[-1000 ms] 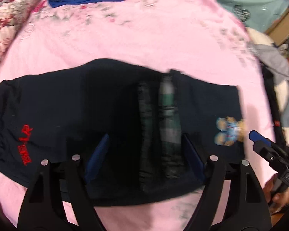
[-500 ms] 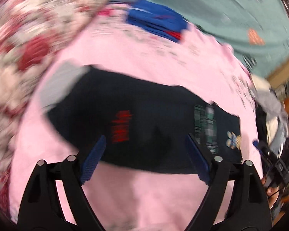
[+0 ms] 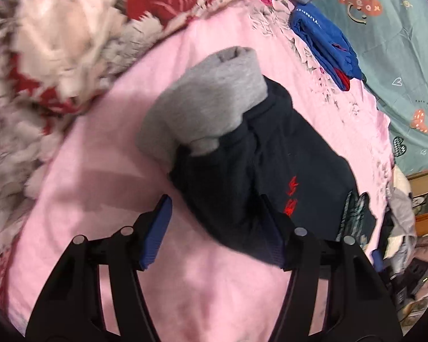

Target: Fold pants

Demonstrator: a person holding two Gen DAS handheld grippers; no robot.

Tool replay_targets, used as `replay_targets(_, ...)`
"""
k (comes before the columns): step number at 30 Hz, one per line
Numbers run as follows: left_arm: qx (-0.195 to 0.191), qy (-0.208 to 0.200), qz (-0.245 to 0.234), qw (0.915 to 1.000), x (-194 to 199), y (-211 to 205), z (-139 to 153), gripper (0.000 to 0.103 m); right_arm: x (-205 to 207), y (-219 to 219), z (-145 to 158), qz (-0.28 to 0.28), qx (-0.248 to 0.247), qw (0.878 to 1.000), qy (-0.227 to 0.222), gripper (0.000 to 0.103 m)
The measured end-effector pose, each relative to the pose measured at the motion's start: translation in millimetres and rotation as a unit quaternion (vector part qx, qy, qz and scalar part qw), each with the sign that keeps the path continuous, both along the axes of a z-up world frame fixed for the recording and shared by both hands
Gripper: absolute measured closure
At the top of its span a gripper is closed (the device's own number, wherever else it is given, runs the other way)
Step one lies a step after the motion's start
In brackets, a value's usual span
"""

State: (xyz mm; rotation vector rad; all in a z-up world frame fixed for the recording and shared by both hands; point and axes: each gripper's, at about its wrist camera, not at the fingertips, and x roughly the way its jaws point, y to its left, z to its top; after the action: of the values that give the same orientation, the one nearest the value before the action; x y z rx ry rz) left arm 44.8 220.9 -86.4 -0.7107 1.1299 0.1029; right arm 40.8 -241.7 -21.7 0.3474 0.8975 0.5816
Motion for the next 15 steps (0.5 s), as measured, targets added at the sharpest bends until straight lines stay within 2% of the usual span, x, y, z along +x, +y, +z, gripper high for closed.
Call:
replay_targets(3,-0.001,0.007,0.001,1.0000,16,-8,-2,0.041,1,10,-3,0.017,0.001,1.000,0.006,0.029)
replay_targets(5,0.014,0.011,0.001,0.9998,23,-10,-2,0.042,1,11,-4,0.020,0.005,1.000,0.007,0.029)
replay_targets(6,0.030,0.012,-0.002,0.9995,27,-13,0,0.071,1,11,-4,0.022,0.007,1.000,0.007,0.029)
replay_targets(7,0.039,0.014,-0.015,0.9990,31,-16,0,0.077,0,9,-3,0.023,0.011,1.000,0.005,0.029)
replay_targets(10,0.089,0.015,-0.034,0.9954,35,-30,10,0.083,-2,1,-2,0.022,0.021,1.000,0.000,0.029)
replay_targets(12,0.136,-0.001,-0.047,0.9896,32,-46,30,0.084,-5,-5,-3,0.018,0.027,0.999,-0.001,0.029)
replay_targets(13,0.148,-0.010,-0.048,0.9877,30,-52,39,0.085,-6,-9,-3,0.016,0.029,0.999,-0.001,0.029)
replay_targets(14,0.160,-0.027,-0.054,0.9852,26,-61,52,0.085,-7,-13,-4,0.013,0.028,1.000,0.000,0.029)
replay_targets(15,0.182,-0.059,-0.073,0.9788,22,-80,75,0.085,-8,-17,-4,0.009,0.028,1.000,0.000,0.029)
